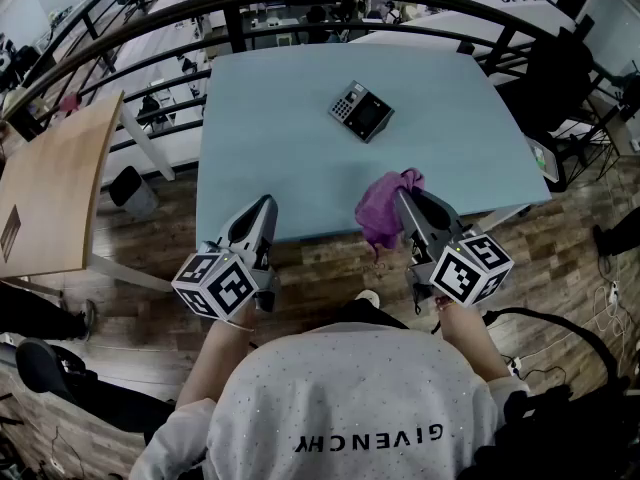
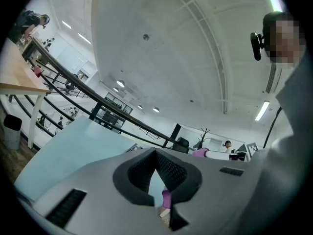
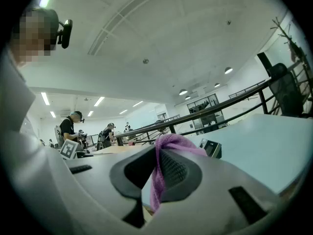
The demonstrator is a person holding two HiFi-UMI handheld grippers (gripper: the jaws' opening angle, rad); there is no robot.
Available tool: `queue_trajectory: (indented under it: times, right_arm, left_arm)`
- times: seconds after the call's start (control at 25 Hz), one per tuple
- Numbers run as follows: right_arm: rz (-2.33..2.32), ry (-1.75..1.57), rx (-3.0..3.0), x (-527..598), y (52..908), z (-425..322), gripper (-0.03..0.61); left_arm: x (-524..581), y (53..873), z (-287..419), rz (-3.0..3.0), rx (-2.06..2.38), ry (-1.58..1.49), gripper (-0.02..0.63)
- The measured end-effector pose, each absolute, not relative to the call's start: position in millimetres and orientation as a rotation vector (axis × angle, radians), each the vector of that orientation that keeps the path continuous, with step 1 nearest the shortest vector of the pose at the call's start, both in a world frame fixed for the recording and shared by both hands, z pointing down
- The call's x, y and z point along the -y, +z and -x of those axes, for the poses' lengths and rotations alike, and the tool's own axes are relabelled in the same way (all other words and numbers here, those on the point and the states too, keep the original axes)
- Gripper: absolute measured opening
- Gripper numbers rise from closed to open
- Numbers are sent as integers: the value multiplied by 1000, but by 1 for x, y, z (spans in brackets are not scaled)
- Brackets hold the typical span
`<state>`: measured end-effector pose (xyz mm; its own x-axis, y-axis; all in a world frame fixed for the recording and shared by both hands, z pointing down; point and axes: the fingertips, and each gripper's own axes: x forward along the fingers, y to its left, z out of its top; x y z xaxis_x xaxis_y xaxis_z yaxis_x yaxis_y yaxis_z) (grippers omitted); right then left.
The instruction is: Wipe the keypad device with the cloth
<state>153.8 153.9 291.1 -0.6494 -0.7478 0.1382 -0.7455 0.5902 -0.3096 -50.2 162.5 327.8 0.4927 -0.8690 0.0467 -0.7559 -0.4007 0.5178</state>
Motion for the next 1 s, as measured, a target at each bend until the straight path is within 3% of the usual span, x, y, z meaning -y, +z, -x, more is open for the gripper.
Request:
queue_trajectory:
  times: [0.44,1.0]
  right_arm:
    - [1287,-568,-2803,-114,300,-158,21]
    - [1067,-566,-2903,41,310,-135,21]
  left_arm:
    - [-129,336,46,-2233,1359,-298,5]
    - [30,329,-1,-2254,1344,-293,5]
